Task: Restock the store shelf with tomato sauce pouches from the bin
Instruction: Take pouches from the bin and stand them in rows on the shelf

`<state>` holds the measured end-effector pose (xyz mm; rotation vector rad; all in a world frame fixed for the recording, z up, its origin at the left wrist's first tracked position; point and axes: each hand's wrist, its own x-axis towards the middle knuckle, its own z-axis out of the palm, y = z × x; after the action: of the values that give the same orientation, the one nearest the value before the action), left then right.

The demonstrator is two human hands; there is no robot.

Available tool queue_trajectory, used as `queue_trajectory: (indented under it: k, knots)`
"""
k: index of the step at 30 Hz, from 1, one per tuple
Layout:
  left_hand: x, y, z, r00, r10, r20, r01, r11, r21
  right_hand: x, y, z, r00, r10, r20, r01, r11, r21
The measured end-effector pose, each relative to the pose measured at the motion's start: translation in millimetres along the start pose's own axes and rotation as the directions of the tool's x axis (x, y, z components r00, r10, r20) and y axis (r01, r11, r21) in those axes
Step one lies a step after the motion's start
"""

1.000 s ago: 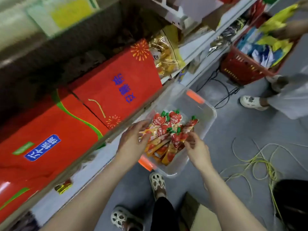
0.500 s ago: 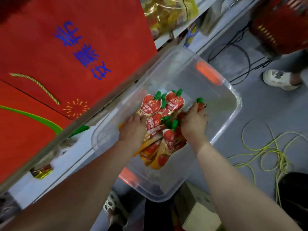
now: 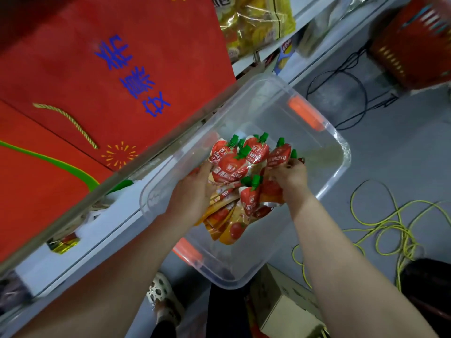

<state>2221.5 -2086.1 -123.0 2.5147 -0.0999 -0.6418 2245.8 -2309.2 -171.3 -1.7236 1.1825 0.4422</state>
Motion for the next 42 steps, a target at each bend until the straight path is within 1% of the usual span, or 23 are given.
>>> queue_trajectory:
  k: [2, 4, 5, 8, 10, 13, 17, 21, 22, 25, 29, 33, 38, 40, 42]
  knots:
    - [-7.4, 6.6, -14.2, 0.998, -0.07, 0.0, 0.068, 0.969, -0.238, -16.3, -3.4, -12.5, 0.996, 0.02, 0.086, -0.037, 0.978, 0.205]
    - [-19.5, 13.8, -29.8, 0.992, -0.119, 0.041, 0.125, 0.872, -0.474, -41.6, -10.6, -23.8, 0.987, -0.027, 0.159, -0.025, 0.948, 0.317]
    - [-25.7, 16.4, -36.0, 0.989, -0.136, 0.052, 0.143, 0.827, -0.545, -54.1, -14.0, -27.7, 0.981, -0.06, 0.184, -0.01, 0.934, 0.358]
    - [-52.6, 20.2, -55.8, 0.98, -0.191, 0.058, 0.179, 0.713, -0.678, -95.5, -23.6, -34.6, 0.949, -0.181, 0.259, 0.044, 0.888, 0.458]
    - [-75.0, 20.6, -72.0, 0.976, -0.209, 0.056, 0.183, 0.655, -0.733, -126.5, -30.8, -35.3, 0.928, -0.224, 0.299, 0.061, 0.88, 0.471]
    - [-113.8, 18.3, -99.6, 0.976, -0.216, 0.017, 0.154, 0.636, -0.756, -179.9, -41.7, -34.7, 0.893, -0.328, 0.307, 0.162, 0.873, 0.46]
    - [-175.7, 9.4, -144.2, 0.98, -0.179, -0.089, 0.044, 0.627, -0.777, -257.1, -49.9, -29.7, 0.816, -0.473, 0.332, 0.274, 0.822, 0.499]
    - [-237.7, -4.3, -190.8, 0.963, -0.141, -0.228, -0.108, 0.575, -0.811, -341.0, -66.0, -15.9, 0.707, -0.617, 0.345, 0.386, 0.746, 0.542]
    - [-253.0, -7.1, -202.9, 0.955, -0.127, -0.267, -0.154, 0.556, -0.817, -362.3, -70.2, -10.9, 0.679, -0.648, 0.344, 0.407, 0.723, 0.558]
    - [-298.3, -21.5, -238.7, 0.919, -0.123, -0.374, -0.253, 0.542, -0.801, -422.8, -82.5, 3.7, 0.575, -0.74, 0.349, 0.473, 0.648, 0.597]
    - [-357.5, -45.1, -283.4, 0.837, -0.127, -0.532, -0.379, 0.568, -0.731, -498.8, -98.4, 26.2, 0.433, -0.83, 0.352, 0.558, 0.554, 0.618]
    - [-411.5, -68.4, -325.4, 0.741, -0.161, -0.652, -0.474, 0.563, -0.677, -566.1, -115.5, 50.8, 0.305, -0.889, 0.341, 0.623, 0.457, 0.635]
    - [-466.8, -102.7, -378.6, 0.607, -0.257, -0.752, -0.594, 0.481, -0.644, -644.5, -145.6, 78.7, 0.114, -0.927, 0.357, 0.72, 0.325, 0.613]
    - [-483.5, -117.3, -400.2, 0.553, -0.295, -0.779, -0.63, 0.464, -0.623, -674.4, -160.6, 88.8, 0.021, -0.924, 0.382, 0.768, 0.26, 0.586]
    - [-496.8, -131.4, -421.6, 0.483, -0.335, -0.809, -0.674, 0.447, -0.588, -702.4, -178.0, 99.5, -0.046, -0.916, 0.397, 0.804, 0.202, 0.559]
